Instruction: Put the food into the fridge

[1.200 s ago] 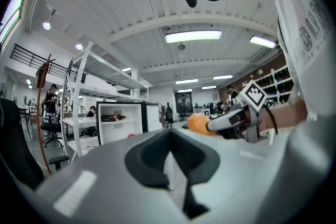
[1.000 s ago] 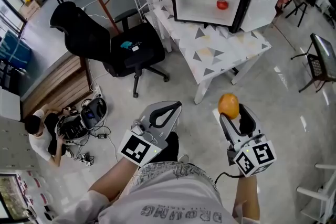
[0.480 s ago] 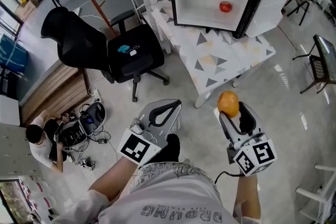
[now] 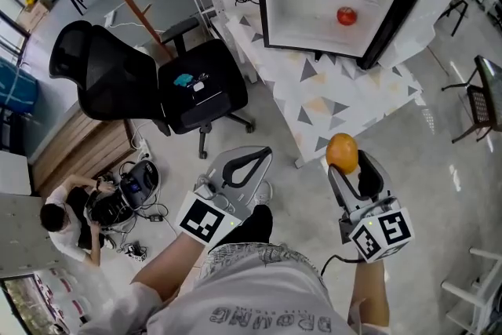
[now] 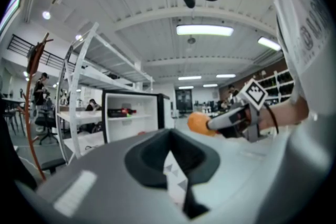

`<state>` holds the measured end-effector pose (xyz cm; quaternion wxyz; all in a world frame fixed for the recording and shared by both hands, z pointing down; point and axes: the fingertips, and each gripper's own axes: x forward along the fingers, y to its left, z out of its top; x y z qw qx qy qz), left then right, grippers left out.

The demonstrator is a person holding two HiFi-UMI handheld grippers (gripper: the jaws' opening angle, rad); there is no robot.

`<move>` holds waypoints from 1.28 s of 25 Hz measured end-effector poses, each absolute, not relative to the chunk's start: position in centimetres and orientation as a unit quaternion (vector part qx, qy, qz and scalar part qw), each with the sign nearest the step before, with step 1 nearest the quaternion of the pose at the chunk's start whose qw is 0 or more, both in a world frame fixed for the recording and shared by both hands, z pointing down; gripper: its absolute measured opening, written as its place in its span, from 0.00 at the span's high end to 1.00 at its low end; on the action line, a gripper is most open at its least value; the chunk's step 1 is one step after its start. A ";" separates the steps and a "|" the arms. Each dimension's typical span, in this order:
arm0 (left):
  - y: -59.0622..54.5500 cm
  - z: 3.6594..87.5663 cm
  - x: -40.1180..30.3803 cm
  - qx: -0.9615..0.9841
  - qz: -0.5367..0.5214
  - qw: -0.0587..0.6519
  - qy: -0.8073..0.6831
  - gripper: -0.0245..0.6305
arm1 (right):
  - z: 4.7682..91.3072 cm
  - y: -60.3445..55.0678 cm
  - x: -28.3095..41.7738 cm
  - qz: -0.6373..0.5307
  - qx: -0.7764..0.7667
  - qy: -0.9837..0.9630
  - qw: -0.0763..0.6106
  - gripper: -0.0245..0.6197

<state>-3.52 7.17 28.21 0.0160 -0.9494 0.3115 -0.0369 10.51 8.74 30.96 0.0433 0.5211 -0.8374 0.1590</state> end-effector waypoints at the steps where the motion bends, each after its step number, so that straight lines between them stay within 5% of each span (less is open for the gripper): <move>1: 6.3 28.3 -3.8 -0.949 -0.038 0.014 0.312 0.95 | 31.1 7.9 10.2 0.159 0.521 -0.838 0.044 0.54; 32: -9.7 28.2 -7.0 -0.958 -0.023 -0.003 0.284 0.95 | 30.1 -7.2 6.7 0.151 0.557 -0.815 0.062 0.54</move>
